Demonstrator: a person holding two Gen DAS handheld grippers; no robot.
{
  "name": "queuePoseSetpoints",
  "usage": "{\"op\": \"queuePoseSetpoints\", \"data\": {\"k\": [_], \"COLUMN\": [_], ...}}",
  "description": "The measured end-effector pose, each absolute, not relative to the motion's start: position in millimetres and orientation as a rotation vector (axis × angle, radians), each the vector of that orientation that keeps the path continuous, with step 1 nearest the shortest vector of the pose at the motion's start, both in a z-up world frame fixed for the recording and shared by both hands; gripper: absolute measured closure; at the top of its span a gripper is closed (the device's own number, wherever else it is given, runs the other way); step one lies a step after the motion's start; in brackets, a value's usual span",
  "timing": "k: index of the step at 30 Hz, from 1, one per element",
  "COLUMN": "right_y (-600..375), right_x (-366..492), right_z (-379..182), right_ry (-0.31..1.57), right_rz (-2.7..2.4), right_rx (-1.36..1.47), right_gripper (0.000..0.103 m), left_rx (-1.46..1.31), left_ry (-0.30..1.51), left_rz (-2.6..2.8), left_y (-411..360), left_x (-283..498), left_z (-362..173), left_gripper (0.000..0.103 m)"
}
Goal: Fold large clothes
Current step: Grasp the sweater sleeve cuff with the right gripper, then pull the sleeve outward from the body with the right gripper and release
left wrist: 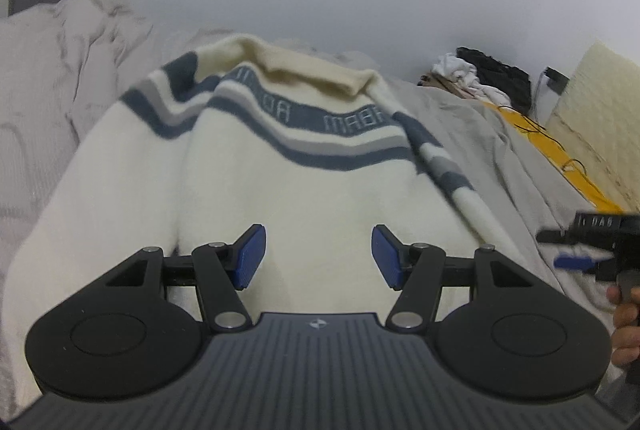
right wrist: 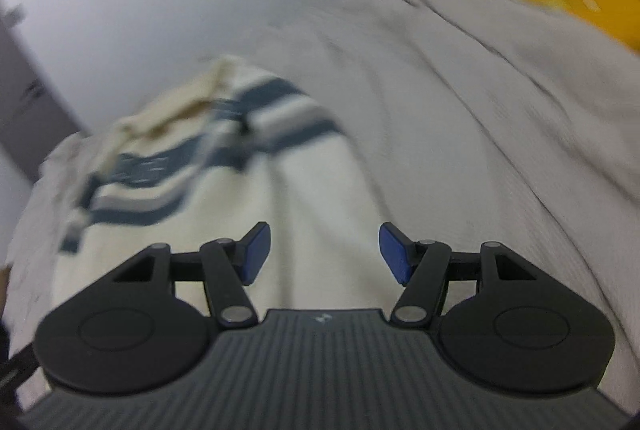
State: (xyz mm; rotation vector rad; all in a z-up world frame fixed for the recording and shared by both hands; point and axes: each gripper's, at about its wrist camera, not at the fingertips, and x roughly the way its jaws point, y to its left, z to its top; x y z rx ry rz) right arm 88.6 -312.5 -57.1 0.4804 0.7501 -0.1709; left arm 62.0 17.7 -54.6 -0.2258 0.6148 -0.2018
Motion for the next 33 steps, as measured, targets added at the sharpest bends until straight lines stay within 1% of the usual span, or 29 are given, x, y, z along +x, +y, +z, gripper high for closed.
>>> {"op": "queuePoseSetpoints", "data": {"k": [3,4,5,6,10,14,15,16,17,18,19,21,24,28,33], "right_y": [-328,-329,-329,-328,-315,-313,-313,-313,-314,-315,-317,-321,-322,-332,-359], "right_x": [97,99,101,102,107,118,118,119,119,118,117,113,108,102,110], "right_z": [-79,-84,-88,-91,-96,-113,-118,-120,-120,-118,-115,-108,-95,-61,-5], "right_ry": [0.819,0.839,0.853,0.858,0.868,0.932,0.944,0.947,0.942,0.928,0.913,0.883,0.836,0.757,0.627], "right_rz": [-0.235,-0.237,-0.234,-0.233,-0.223,-0.245,-0.249,-0.259,-0.277,-0.294,-0.302,-0.3,-0.282,-0.235,-0.266], "right_rx": [0.571,0.591,0.599,0.595,0.516,0.48,0.487,0.495,0.488,0.48,0.478,0.499,0.515,0.528,0.399], "right_gripper": [0.038,0.035,0.028,0.024,0.024,0.025,0.028,0.037,0.052,0.071,0.078,0.088,0.092,0.094,0.094], "left_rx": [-0.23,-0.233,-0.236,-0.243,-0.275,-0.288,-0.291,-0.294,-0.297,-0.299,-0.303,-0.315,-0.327,-0.344,-0.36], "left_ry": [0.628,0.631,0.634,0.636,0.639,0.638,0.636,0.633,0.63,0.627,0.625,0.618,0.603,0.587,0.567], "left_rz": [-0.187,-0.183,-0.179,-0.177,-0.176,-0.168,-0.163,-0.161,-0.156,-0.151,-0.145,-0.135,-0.116,-0.106,-0.104], "left_y": [20,21,22,23,28,30,31,31,32,32,34,36,40,46,50], "left_x": [72,75,77,79,85,89,90,90,90,89,89,88,84,78,69], "left_z": [-61,-63,-65,-67,-73,-75,-75,-75,-75,-75,-75,-74,-72,-69,-66], "left_gripper": [0.039,0.039,0.039,0.039,0.039,0.039,0.039,0.039,0.039,0.039,0.039,0.039,0.039,0.039,0.039]}}
